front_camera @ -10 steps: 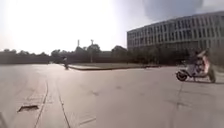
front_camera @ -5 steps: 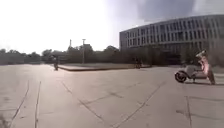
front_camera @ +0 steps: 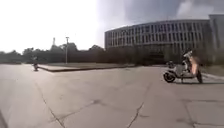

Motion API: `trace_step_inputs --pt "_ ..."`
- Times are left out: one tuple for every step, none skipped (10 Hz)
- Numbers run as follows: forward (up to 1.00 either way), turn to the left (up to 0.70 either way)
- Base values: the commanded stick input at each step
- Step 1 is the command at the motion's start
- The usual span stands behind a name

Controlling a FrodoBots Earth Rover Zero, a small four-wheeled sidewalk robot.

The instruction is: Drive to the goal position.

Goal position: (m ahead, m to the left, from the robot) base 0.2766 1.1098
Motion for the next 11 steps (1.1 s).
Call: trace_step_inputs --pt "1.00 0.00" --pt "1.00 0.00" --pt "1.00 0.00" --pt "1.00 0.00" --pt "1.00 0.00" --pt "1.00 0.00" --pt "1.00 -0.04" --pt "1.00 -0.33" --pt "1.00 -0.40" --pt "1.00 -0.40" --pt "1.00 -0.40"
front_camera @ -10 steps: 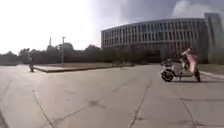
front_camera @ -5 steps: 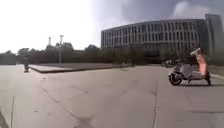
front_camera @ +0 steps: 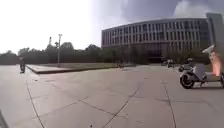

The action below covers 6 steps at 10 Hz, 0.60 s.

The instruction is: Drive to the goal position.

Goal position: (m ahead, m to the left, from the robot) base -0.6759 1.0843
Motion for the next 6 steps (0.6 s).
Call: trace_step_inputs --pt "1.00 -0.40" --pt "1.00 -0.40" --pt "1.00 -0.40" --pt "1.00 -0.40" --pt "1.00 -0.40" --pt "1.00 -0.40"
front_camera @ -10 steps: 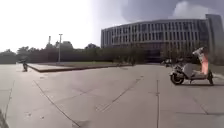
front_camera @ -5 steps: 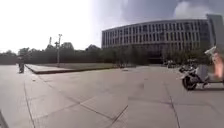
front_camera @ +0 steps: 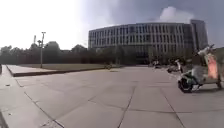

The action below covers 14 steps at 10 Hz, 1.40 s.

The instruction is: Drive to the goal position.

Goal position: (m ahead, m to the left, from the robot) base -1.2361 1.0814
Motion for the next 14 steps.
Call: trace_step_inputs --pt "1.00 -0.40" --pt "1.00 -0.38" --pt "1.00 0.00" --pt "1.00 0.00" --pt "1.00 0.00" --pt "1.00 0.00" --pt "1.00 0.00" --pt "1.00 0.00" --pt "1.00 0.00" --pt "1.00 0.00" --pt "1.00 0.00" --pt "1.00 -0.16" --pt "1.00 -0.40" --pt "1.00 -0.40"
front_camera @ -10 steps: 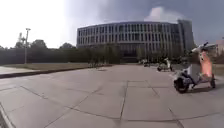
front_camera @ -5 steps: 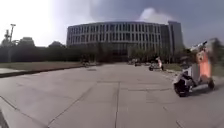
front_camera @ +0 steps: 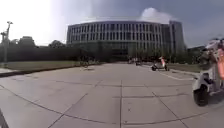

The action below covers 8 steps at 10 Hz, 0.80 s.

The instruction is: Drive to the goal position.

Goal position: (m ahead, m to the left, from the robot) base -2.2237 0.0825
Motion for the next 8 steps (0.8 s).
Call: trace_step_inputs --pt "1.00 -0.40" --pt "1.00 -0.40" --pt "1.00 -0.40" --pt "1.00 -0.40" --pt "1.00 -0.40" --pt "1.00 -0.39" --pt "1.00 -0.14" --pt "1.00 0.00"
